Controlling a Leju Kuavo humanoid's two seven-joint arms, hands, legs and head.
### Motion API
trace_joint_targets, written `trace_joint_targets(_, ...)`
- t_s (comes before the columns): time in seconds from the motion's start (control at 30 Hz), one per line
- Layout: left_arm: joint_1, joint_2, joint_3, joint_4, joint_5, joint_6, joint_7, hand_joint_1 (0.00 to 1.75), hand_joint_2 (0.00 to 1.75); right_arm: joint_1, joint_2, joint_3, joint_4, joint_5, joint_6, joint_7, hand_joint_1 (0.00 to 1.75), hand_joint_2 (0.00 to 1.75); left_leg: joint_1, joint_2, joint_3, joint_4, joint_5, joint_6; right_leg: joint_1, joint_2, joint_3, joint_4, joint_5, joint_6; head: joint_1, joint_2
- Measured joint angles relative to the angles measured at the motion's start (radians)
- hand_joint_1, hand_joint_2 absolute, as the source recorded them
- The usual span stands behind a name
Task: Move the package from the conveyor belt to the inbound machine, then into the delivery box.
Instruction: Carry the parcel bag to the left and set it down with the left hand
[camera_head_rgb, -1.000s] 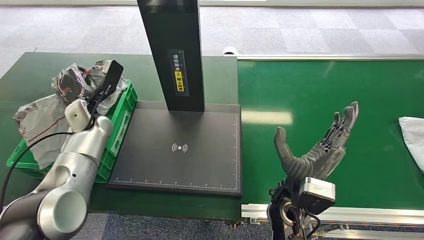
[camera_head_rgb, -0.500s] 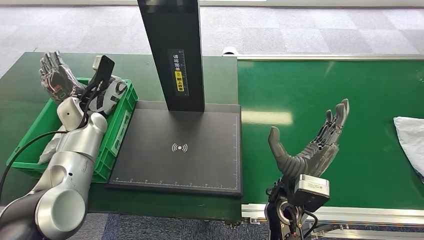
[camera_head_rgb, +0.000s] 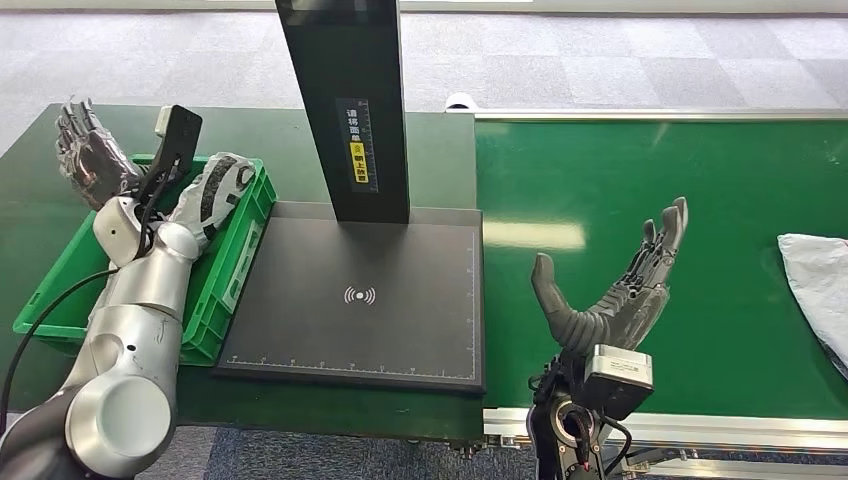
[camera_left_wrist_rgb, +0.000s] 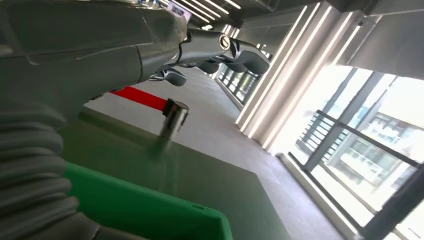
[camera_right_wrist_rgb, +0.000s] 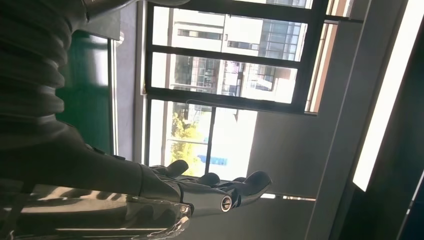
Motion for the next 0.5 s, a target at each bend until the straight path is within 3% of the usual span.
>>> trace_joint_targets(0.03, -0.003, -0.013, 0.024, -0.005, 0.079, -0.028, -0.102, 0.0, 0.0, 0.0, 0.0, -0.002, 0.0, 0.003, -0.004, 0.001, 0.0, 1.75, 0.0, 0.0, 0.0, 0.0, 0.0, 0.0, 0.0, 0.0, 0.0, 0.0, 0.0, 0.0, 0.0, 0.0)
trace_joint_targets(0.13, 0.0, -0.073, 0.069, -0.024, 0.524, -0.195, -0.555, 0.0, 0.0, 0.0, 0.0, -0.012, 0.002, 0.01, -0.015, 0.005, 0.0, 1.75, 0.0, -0.004, -0.001, 0.0, 0.0, 0.0, 0.0, -0.004, 0.001, 0.0, 0.0, 0.0, 0.0, 0.0)
trace_joint_targets(0.17, 0.004, -0.095, 0.067, -0.033, 0.698, -0.239, -0.688, 0.0, 0.44, 0.0, 0.001, -0.016, 0.002, 0.011, -0.018, 0.006, 0.0, 1.75, 0.0, -0.004, -0.001, 0.0, 0.0, 0.0, -0.001, -0.004, 0.001, 0.0, 0.0, 0.0, 0.0, 0.0)
trace_joint_targets(0.2, 0.007, -0.115, 0.062, -0.042, 0.849, -0.267, -0.769, 0.0, 0.87, 0.0, 0.002, -0.019, 0.003, 0.012, -0.019, 0.006, 0.0, 1.75, -0.001, -0.003, -0.001, 0.0, 0.0, 0.001, -0.001, -0.003, 0.001, 0.0, 0.0, 0.0, 0.001, 0.0)
trace_joint_targets(0.27, 0.028, -0.15, 0.047, -0.072, 1.049, -0.322, -0.803, 0.0, 1.75, 0.0, 0.002, -0.024, 0.005, 0.014, -0.021, 0.006, 0.0, 1.75, -0.001, 0.0, -0.001, 0.0, 0.0, 0.001, -0.001, 0.0, 0.001, 0.0, 0.001, 0.001, 0.0, 0.0)
trace_joint_targets(0.4, 0.159, -0.216, -0.089, -0.212, 1.222, -0.494, -0.746, 0.0, 1.75, 0.001, 0.003, -0.041, 0.016, 0.007, -0.019, 0.006, 0.0, 1.75, -0.001, -0.002, -0.001, 0.0, -0.001, 0.001, -0.001, -0.002, 0.001, -0.001, 0.0, 0.001, 0.0, 0.0)
trace_joint_targets(0.5, 0.326, -0.259, -0.271, -0.338, 1.314, -0.519, -0.739, 0.0, 1.75, 0.009, 0.003, -0.056, 0.033, -0.024, 0.002, 0.0, 0.0, 1.75, -0.001, -0.001, -0.001, 0.0, -0.002, 0.001, -0.001, -0.001, 0.001, -0.001, -0.001, 0.002, 0.0, 0.0)
